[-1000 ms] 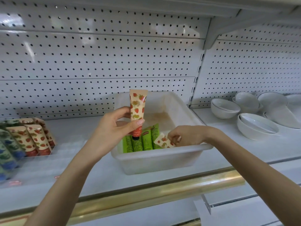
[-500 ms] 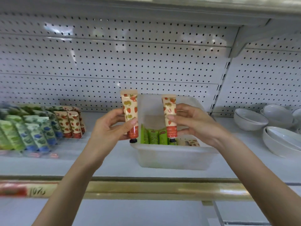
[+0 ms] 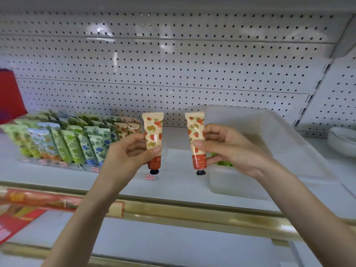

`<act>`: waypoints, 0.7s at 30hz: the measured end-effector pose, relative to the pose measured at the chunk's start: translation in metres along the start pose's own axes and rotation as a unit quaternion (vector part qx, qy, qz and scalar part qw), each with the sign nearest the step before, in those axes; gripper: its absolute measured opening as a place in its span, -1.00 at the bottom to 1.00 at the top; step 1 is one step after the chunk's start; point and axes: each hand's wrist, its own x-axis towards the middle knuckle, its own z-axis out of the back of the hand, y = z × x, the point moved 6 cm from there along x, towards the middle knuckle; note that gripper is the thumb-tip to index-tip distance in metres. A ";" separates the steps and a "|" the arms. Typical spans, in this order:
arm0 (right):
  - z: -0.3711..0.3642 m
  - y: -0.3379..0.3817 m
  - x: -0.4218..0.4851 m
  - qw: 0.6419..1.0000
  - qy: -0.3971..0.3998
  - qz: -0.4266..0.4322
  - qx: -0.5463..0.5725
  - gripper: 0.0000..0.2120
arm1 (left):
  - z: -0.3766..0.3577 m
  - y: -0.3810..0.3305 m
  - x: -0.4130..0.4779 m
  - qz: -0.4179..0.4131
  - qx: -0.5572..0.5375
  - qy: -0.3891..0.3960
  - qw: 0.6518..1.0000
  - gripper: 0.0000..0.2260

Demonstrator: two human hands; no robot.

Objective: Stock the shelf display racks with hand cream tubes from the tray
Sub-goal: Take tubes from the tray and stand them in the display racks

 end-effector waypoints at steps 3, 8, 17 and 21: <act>-0.022 -0.001 0.013 1.000 -0.019 0.000 0.005 -0.85 | 0.026 0.001 0.005 0.002 0.013 0.012 1.000 -0.63; -0.056 -0.007 0.033 0.998 -0.055 -0.010 0.026 -0.79 | 0.075 -0.001 0.017 -0.014 0.013 0.026 0.999 -0.69; -0.112 -0.026 0.063 0.987 -0.158 -0.003 0.001 -0.77 | 0.144 0.007 0.037 -0.038 0.005 0.060 0.997 -0.73; -0.136 -0.032 0.081 0.977 -0.212 0.027 -0.024 -0.81 | 0.161 0.015 0.043 -0.031 -0.005 0.080 0.996 -0.68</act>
